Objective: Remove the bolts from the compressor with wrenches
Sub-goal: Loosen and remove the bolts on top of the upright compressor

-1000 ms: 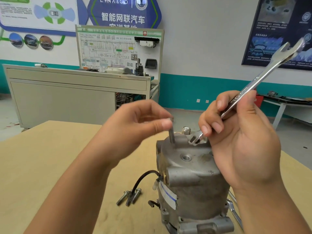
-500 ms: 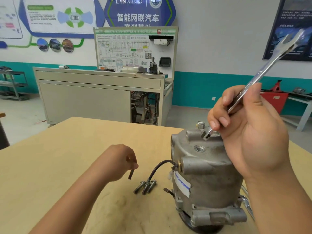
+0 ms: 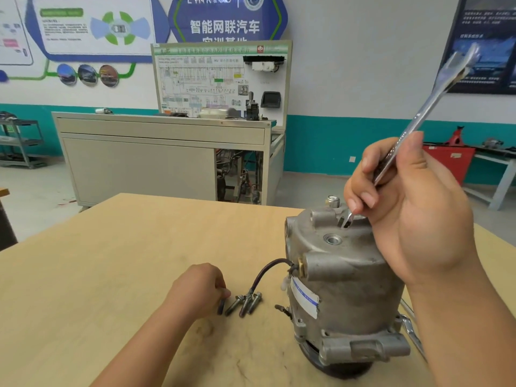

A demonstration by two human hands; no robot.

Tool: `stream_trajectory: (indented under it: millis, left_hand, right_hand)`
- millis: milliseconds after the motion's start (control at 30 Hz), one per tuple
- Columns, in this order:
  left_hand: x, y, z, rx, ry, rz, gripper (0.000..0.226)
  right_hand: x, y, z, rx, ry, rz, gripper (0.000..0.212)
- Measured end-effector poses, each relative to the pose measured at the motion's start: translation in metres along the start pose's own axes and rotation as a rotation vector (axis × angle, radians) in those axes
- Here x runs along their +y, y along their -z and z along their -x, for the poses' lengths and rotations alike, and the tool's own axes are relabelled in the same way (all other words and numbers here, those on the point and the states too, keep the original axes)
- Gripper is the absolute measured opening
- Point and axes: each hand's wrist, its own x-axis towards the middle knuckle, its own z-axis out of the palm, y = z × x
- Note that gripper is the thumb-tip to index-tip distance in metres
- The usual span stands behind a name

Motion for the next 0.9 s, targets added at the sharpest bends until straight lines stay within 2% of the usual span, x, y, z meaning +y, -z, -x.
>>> stream_trajectory:
  millis: [167, 233, 300, 333, 400, 467, 500, 600, 767, 900]
  left_hand:
    - [-0.001, -0.004, -0.001, 0.013, 0.015, 0.006, 0.018]
    - [0.0, -0.001, 0.002, 0.016, 0.021, 0.006, 0.023]
    - [0.007, 0.008, 0.007, 0.097, -0.006, 0.022, 0.033]
    - [0.013, 0.015, 0.012, 0.177, -0.042, 0.087, 0.038]
    - [0.03, 0.031, 0.03, 0.349, -0.182, 0.376, 0.044]
    - [0.05, 0.046, 0.056, 0.407, -0.391, 0.706, 0.047]
    - [0.058, 0.05, 0.068, 0.396, -0.484, 0.785, 0.05]
    - [0.077, 0.042, 0.093, 0.344, -0.653, 0.735, 0.064]
    - [0.096, 0.017, 0.102, 0.264, -0.636, 0.513, 0.082]
    - [0.107, 0.016, 0.102, 0.273, -0.606, 0.606, 0.096]
  right_hand:
    - [0.001, 0.004, 0.0, 0.038, -0.03, 0.081, 0.042]
    - [0.001, 0.004, 0.0, 0.062, -0.032, 0.07, 0.043]
    - [0.001, 0.003, 0.0, 0.079, -0.03, 0.066, 0.043]
    - [0.001, 0.002, 0.0, 0.079, -0.029, 0.074, 0.044]
    - [0.0, 0.002, 0.0, 0.071, -0.027, 0.091, 0.044]
    - [-0.001, 0.002, 0.001, 0.079, -0.031, 0.1, 0.044]
    - [-0.002, 0.002, 0.002, 0.092, -0.035, 0.101, 0.045]
    - [-0.005, 0.006, 0.002, 0.154, -0.032, 0.077, 0.044]
    - [-0.013, 0.021, 0.005, 0.318, -0.029, 0.073, 0.044]
    - [-0.019, 0.026, 0.001, 0.397, -0.144, -0.02, 0.045]
